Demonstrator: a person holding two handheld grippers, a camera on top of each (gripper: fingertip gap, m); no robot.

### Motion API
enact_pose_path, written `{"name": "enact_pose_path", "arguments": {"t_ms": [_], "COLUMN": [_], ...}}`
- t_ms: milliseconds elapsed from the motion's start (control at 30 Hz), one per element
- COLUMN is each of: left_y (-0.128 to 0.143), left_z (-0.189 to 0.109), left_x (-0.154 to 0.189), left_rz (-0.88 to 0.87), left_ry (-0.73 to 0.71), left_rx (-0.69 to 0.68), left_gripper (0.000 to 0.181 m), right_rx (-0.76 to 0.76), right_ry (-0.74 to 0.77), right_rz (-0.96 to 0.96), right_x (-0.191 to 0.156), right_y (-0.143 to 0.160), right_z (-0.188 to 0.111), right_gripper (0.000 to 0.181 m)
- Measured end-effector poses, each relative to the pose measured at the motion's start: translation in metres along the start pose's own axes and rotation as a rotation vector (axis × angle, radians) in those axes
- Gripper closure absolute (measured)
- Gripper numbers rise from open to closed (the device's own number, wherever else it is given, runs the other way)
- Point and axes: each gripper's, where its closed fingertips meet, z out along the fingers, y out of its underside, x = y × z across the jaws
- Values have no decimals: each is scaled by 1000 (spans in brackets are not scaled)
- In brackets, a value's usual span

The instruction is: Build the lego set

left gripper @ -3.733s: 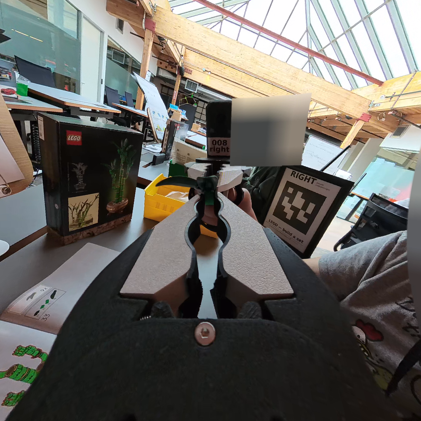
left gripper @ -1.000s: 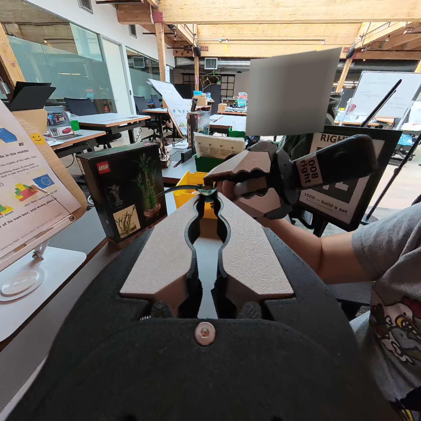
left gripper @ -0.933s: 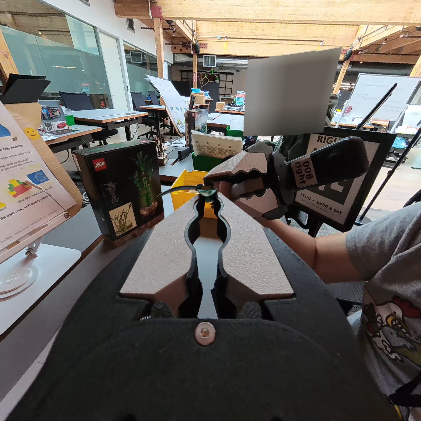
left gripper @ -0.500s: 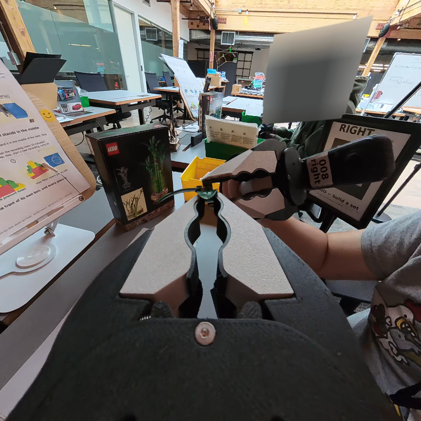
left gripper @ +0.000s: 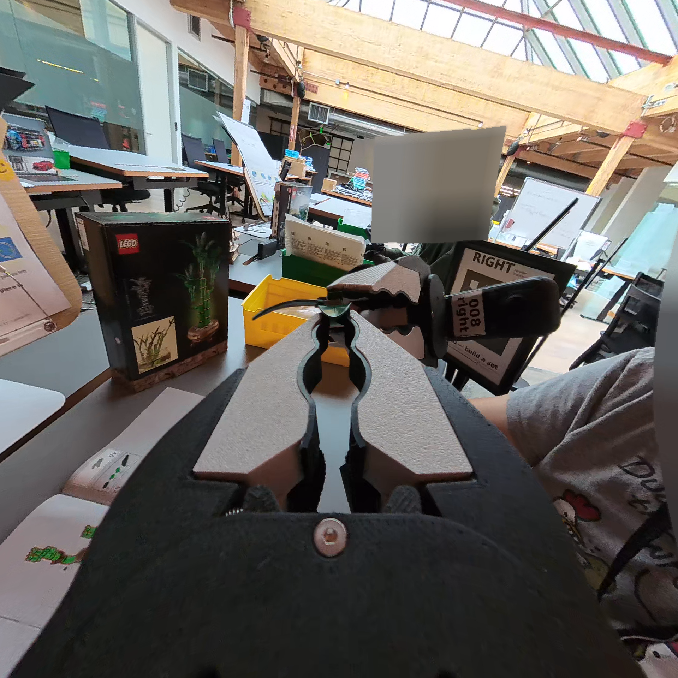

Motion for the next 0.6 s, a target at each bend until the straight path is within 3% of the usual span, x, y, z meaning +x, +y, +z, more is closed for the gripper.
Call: {"name": "enact_pose_path", "arguments": {"t_ms": [300,600], "left_y": [-1,-3], "left_z": [0,0], "left_x": [14,28], "left_rz": [-133,-226], "left_ry": [143,276], "left_rx": [15,34], "left_gripper": [176,176], "right_rx": [41,103], "right_ry": [-16,-60], "right_rz": [-71,25], "right_x": [-1,1], "right_y": [-10,-21], "right_z": [-7,-14], "right_gripper": [164,166]}}
